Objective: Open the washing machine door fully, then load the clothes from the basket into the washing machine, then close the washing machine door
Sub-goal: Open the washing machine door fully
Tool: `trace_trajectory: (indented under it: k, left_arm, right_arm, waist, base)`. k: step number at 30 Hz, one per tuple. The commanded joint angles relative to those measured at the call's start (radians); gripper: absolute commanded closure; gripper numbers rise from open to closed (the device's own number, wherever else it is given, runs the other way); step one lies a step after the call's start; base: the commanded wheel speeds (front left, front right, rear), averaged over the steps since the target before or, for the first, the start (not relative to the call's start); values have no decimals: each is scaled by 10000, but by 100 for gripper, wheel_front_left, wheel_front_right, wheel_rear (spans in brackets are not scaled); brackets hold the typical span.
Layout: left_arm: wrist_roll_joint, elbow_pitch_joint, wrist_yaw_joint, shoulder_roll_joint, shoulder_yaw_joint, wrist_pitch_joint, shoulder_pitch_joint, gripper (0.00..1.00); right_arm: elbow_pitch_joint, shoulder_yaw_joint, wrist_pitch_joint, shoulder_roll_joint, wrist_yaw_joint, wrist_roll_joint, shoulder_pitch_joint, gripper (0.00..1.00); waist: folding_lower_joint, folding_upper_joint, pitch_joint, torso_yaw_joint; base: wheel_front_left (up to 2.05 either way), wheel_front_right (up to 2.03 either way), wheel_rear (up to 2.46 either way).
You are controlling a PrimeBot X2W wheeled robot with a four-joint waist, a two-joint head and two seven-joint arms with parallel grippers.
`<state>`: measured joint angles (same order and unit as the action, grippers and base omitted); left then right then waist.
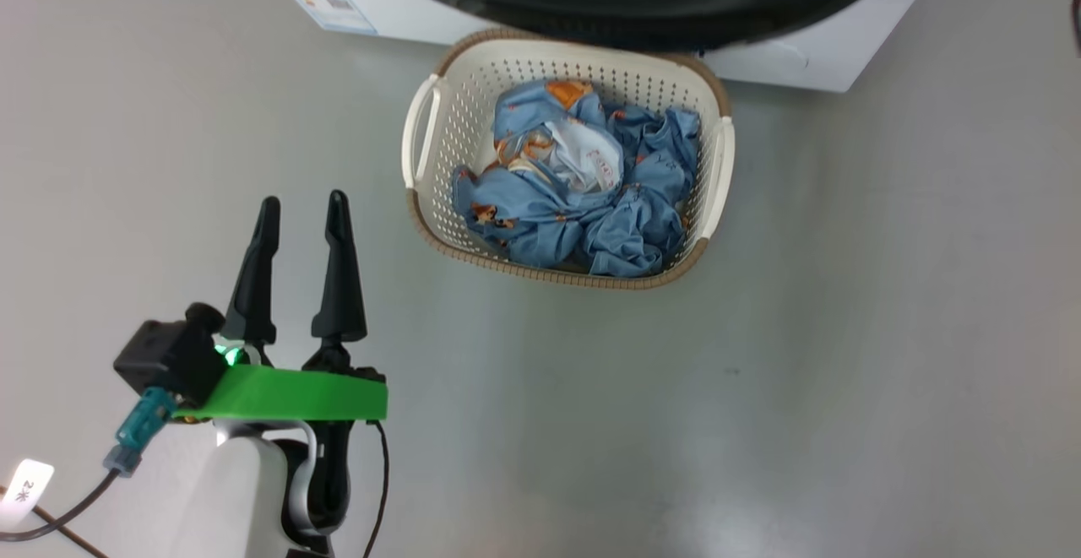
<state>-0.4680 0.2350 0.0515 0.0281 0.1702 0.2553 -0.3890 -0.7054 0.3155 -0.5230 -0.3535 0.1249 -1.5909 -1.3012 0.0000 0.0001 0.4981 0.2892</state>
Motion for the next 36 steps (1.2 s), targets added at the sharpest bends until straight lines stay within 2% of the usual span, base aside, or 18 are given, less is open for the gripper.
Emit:
trace_trajectory:
  k: [1,16,22,36]
  left_arm:
    - [99,-146,-77,222,-355,65,182,0]
    - [628,186,98,222,-582,65,843,0]
    - [797,297,83,221,-638,65,1253,0]
    - [1119,637,158,221,-884,65,1970,0]
  right_arm:
    - [356,237,-330,468,58,68,583,100]
    - [558,348,-1255,652,58,-467,2439,100]
    - [863,351,-1599,730,58,-683,3535,100]
    - [1363,462,-2326,917,58,-930,5041,100]
  waist:
    - [1,-1,-280,-55]
    - [0,-1,-1598,107]
    - [0,-1,-2404,496]
    - [0,-1,-3876,1459]
  base:
    - [0,0,0]
    - [0,0,0]
    - [0,0,0]
    - [0,0,0]
